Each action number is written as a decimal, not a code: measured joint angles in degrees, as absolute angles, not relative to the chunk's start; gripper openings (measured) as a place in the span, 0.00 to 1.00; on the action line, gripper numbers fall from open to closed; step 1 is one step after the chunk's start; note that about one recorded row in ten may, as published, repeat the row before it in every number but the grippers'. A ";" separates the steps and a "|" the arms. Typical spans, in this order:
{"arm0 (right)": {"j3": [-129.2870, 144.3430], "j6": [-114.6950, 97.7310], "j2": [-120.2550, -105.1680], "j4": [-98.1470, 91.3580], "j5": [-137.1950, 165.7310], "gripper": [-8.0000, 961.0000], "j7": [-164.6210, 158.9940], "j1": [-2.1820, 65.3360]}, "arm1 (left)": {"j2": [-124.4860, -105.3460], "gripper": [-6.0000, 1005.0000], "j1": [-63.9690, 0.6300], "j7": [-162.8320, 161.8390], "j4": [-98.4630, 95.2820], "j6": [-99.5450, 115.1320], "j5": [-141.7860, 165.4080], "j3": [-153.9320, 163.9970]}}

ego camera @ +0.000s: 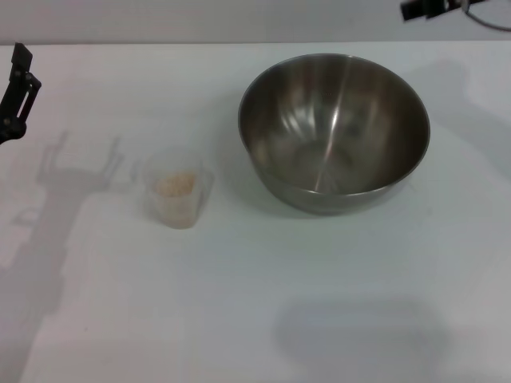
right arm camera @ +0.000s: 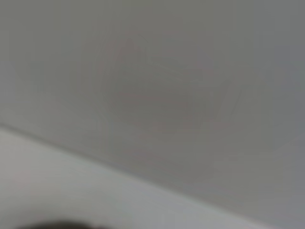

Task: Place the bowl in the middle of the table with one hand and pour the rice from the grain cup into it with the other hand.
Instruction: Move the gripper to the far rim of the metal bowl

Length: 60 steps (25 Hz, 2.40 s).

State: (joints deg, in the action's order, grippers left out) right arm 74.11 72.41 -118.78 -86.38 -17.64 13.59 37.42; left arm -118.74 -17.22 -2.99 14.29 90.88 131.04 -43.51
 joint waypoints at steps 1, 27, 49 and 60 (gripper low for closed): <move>72.78 74.06 -118.76 -84.66 -18.39 0.61 14.70 38.53 | -118.74 0.83 -17.23 -2.99 14.28 90.96 131.04 -43.51; 69.86 71.13 -118.82 -61.17 -17.51 0.55 22.47 45.51 | -118.65 0.83 -17.33 -2.86 13.67 91.53 131.04 -44.11; 70.32 69.12 -119.00 -63.89 -20.74 0.14 23.33 42.94 | -118.65 0.83 -16.86 -2.91 13.57 92.29 131.05 -44.12; 70.64 69.02 -119.00 -76.26 -33.20 0.04 30.95 35.84 | -118.65 0.83 -17.25 -2.91 13.53 92.18 131.04 -44.20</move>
